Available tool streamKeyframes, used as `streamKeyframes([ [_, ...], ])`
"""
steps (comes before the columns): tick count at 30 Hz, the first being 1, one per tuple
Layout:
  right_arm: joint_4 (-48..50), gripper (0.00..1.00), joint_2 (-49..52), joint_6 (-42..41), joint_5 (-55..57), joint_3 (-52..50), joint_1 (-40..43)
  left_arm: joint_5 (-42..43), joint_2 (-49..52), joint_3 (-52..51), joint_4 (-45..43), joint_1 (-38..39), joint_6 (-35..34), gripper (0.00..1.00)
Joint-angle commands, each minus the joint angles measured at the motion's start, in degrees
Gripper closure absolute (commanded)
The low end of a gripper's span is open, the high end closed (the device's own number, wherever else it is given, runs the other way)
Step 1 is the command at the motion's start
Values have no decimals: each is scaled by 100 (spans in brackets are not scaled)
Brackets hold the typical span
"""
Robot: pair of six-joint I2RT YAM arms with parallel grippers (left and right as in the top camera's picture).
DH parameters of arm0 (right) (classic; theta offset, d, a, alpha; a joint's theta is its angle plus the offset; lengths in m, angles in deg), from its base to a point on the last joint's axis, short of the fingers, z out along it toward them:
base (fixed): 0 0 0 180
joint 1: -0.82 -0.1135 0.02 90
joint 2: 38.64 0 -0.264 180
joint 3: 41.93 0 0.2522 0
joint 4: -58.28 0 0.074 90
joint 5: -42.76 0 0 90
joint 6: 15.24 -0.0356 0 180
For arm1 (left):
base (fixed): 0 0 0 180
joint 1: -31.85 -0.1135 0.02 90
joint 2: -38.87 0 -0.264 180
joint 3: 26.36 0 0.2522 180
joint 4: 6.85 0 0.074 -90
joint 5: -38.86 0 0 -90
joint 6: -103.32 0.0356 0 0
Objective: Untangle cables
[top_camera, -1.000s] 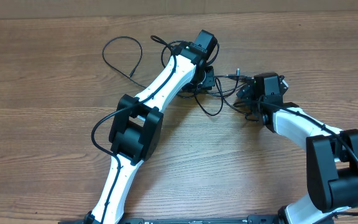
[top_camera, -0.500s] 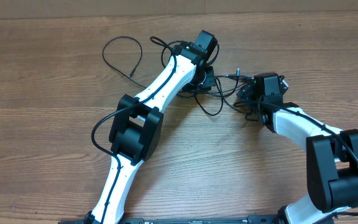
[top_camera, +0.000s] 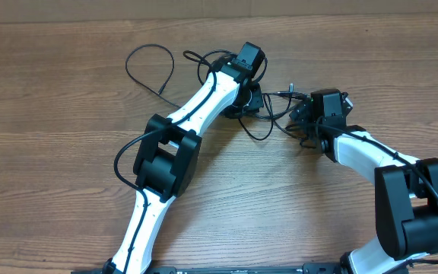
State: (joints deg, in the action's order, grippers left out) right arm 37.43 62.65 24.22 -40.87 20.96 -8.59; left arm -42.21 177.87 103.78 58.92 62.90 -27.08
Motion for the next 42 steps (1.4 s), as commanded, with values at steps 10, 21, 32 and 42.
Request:
streamKeyframes([
  [10, -223, 19, 243, -46, -155, -216, 52, 166, 39, -114, -22, 17, -205, 73],
  [21, -269, 12, 243, -22, -376, -216, 52, 258, 39, -114, 2, 9, -63, 96],
  [32, -201, 7, 243, 610, -975, -214, 52, 1471, -116, 387, 68, -144, 2234, 96],
  [42, -83, 2, 243, 931, -1456, -214, 55, 1462, -155, 2129, 1344, -422, 2927, 96],
])
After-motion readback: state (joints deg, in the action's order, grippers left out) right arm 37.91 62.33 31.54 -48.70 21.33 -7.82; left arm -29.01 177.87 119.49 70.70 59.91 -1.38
